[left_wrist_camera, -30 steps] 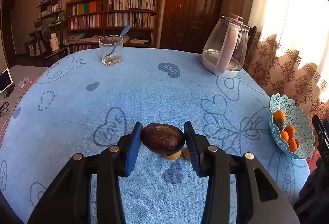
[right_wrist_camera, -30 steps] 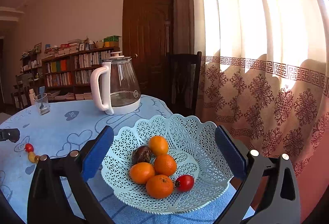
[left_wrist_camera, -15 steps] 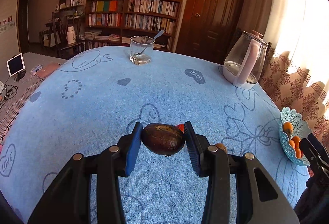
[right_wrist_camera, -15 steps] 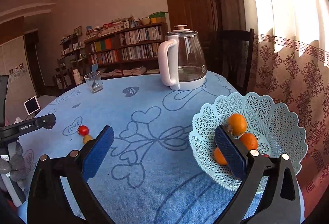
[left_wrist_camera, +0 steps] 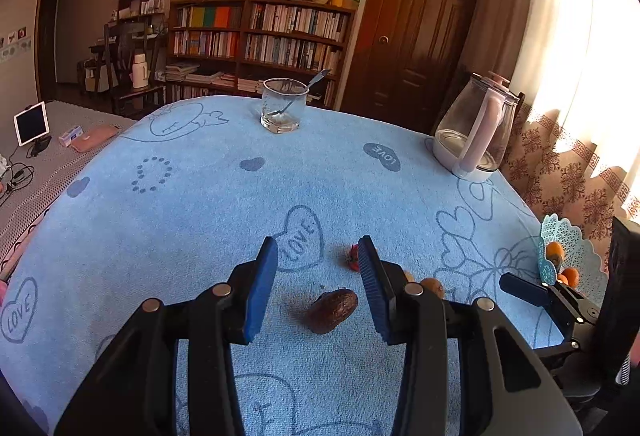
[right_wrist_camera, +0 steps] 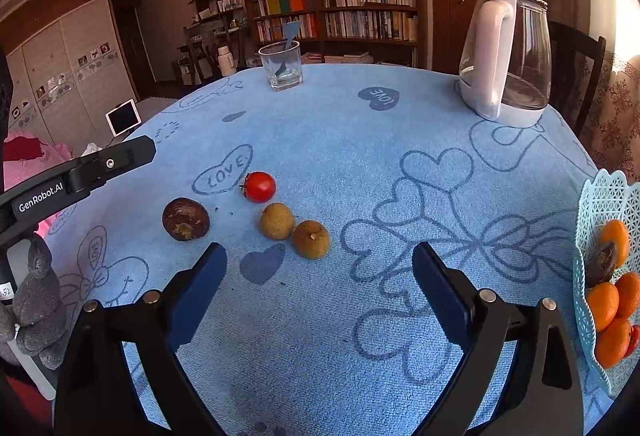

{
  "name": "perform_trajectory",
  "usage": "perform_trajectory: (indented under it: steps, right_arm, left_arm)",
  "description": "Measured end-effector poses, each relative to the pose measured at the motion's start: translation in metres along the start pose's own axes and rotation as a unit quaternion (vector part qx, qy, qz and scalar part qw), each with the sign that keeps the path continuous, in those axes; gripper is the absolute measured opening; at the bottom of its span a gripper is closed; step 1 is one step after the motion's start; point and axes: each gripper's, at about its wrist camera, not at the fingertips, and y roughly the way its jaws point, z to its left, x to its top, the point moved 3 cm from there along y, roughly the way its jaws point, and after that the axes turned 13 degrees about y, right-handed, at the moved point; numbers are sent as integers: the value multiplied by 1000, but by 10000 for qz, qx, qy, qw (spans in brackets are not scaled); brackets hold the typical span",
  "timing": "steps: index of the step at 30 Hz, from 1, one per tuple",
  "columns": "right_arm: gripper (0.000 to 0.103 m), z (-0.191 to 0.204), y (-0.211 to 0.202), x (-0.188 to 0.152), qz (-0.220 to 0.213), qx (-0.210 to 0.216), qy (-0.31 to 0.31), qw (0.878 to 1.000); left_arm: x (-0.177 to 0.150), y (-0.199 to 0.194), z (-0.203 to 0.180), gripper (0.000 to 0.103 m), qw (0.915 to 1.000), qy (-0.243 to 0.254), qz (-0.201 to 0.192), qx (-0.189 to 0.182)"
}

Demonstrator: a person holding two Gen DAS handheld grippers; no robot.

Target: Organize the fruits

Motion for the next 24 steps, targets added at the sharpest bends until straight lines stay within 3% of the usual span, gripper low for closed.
perform_trajectory:
  steps: [2, 12, 17, 24]
  right_arm:
    - [79, 11, 8, 2, 95, 50, -154, 9998]
    - [55, 37, 51, 15, 453, 112, -730, 9962]
    - [35, 35, 69, 16, 711, 28, -818, 9941]
    - [26, 31, 65, 17, 630, -106, -793, 9948]
  left_arm:
    - [-1, 1, 5, 42, 9999, -89, 38, 39]
    - [-10, 4, 21, 42, 9991, -325, 215, 175]
    - [-12, 5, 20, 42, 9989, -341, 259, 170]
    - [-14, 11, 19, 43, 9988, -318, 341, 118]
